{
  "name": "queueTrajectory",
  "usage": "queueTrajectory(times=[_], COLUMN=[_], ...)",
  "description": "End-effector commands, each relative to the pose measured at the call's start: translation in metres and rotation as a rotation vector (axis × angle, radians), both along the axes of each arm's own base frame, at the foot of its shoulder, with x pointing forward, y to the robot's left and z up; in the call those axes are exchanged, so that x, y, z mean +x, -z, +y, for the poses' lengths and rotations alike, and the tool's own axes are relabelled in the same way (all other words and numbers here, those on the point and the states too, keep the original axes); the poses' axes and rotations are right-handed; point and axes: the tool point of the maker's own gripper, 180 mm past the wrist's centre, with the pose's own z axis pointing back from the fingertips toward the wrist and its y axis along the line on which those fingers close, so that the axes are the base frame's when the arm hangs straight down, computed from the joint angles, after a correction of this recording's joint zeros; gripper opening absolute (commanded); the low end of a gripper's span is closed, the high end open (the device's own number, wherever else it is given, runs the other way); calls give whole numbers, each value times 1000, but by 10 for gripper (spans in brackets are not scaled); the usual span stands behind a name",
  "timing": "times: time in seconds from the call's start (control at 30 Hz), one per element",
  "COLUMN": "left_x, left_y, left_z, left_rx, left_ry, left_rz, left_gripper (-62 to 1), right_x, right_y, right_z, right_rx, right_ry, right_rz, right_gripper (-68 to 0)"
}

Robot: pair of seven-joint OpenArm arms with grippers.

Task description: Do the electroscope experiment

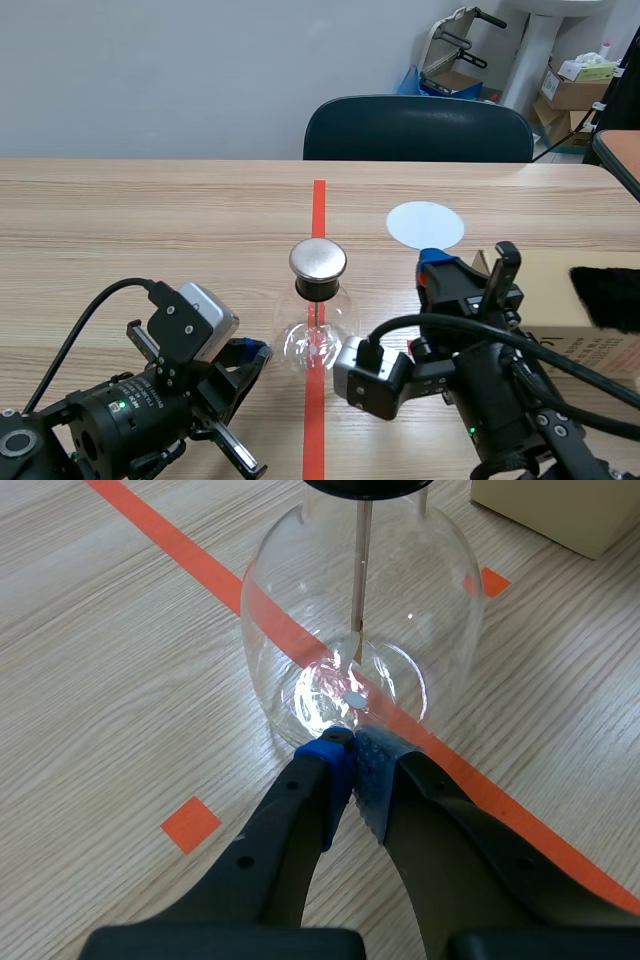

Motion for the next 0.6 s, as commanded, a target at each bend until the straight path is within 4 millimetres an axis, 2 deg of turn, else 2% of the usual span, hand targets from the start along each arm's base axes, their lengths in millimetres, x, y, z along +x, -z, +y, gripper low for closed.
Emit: queueTrajectory(times=[0.0,0.3,0.57], left_x=[5,5,5], left_y=[-9,-9,-9], left_z=[-3,-3,-3], left_rx=[-26,-26,-26], left_ry=[-6,-6,-6], left_rz=[-25,-25,-25], left_gripper=[-593,-593,-593], right_x=[7,11,11], right_y=[-12,-13,-19], right_z=[-8,-41,-46], right_rx=[9,11,12], right_ry=[40,229,232], right_rz=[-42,-49,-79], right_gripper=[-667,-667,-667])
